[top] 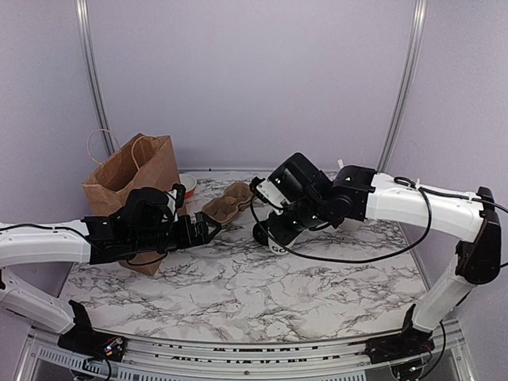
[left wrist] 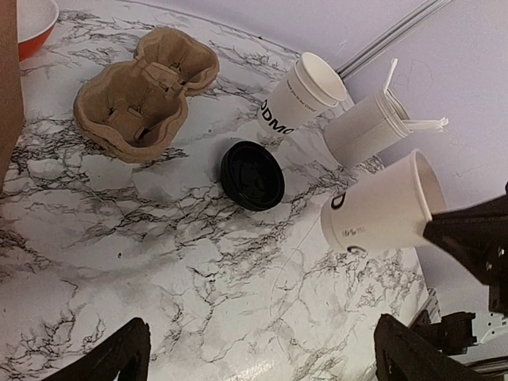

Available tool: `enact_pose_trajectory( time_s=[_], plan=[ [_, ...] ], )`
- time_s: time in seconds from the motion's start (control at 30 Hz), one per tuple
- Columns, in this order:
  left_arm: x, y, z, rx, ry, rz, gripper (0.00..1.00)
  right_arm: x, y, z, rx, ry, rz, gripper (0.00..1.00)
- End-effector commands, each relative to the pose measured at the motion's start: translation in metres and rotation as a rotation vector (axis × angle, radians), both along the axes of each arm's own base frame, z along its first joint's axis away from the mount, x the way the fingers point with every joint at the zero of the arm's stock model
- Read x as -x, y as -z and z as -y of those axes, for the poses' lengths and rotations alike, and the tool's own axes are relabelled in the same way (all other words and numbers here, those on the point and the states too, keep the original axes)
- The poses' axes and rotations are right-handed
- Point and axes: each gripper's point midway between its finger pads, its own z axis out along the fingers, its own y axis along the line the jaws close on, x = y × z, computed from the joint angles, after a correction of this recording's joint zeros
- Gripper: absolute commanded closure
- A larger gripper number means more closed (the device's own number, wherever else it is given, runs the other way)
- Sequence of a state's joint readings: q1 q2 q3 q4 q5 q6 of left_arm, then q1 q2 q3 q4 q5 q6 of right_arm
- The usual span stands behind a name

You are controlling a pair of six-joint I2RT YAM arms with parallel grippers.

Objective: Pack the takeout coffee

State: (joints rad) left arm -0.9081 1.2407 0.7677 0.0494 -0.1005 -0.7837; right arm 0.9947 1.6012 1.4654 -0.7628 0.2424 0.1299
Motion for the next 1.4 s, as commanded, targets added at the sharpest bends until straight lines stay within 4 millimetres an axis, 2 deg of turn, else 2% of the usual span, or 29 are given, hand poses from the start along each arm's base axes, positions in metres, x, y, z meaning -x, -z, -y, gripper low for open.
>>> enact_pose_trajectory(
  time_s=[0.0,0.17,0.33,0.57,0.7,0.9,0.97,1.13,1.27,1.37],
  plan=[
    [-0.013,-0.002,-0.002,0.012,-0.057,0.003,0.01,0.032,0.006,-0.027,-0.081,-0.045,-0.026,1.0],
    [-0.014,0.001,0.001,0.008,-0.05,-0.01,0.01,0.049,0.024,-0.058,-0.073,-0.089,-0.026,1.0],
    [-0.011,0.002,-0.007,-0.006,-0.06,-0.012,0.01,0.066,0.047,-0.086,-0.034,-0.15,-0.053,1.0],
    [-0.005,0.002,-0.021,-0.009,-0.079,-0.007,0.01,0.084,0.064,-0.104,0.003,-0.194,-0.072,1.0],
    [-0.005,0.001,-0.023,-0.004,-0.08,-0.005,0.01,0.087,0.065,-0.105,0.007,-0.19,-0.081,0.94],
    [-0.005,-0.001,-0.02,0.006,-0.071,-0.001,0.01,0.091,0.056,-0.103,-0.001,-0.19,-0.095,0.76],
    [-0.003,0.01,-0.022,-0.013,-0.068,-0.016,0.01,0.092,0.05,-0.102,-0.013,-0.188,-0.103,0.71],
    [-0.002,0.009,-0.022,-0.013,-0.061,-0.015,0.01,0.094,0.02,-0.103,-0.086,-0.195,-0.104,0.63],
    [-0.002,0.008,-0.021,-0.009,-0.056,-0.017,0.01,0.081,-0.002,-0.094,-0.153,-0.171,-0.111,0.56],
    [-0.002,0.007,-0.02,-0.007,-0.052,-0.017,0.01,0.06,-0.007,-0.077,-0.17,-0.118,-0.096,0.52]
  ],
)
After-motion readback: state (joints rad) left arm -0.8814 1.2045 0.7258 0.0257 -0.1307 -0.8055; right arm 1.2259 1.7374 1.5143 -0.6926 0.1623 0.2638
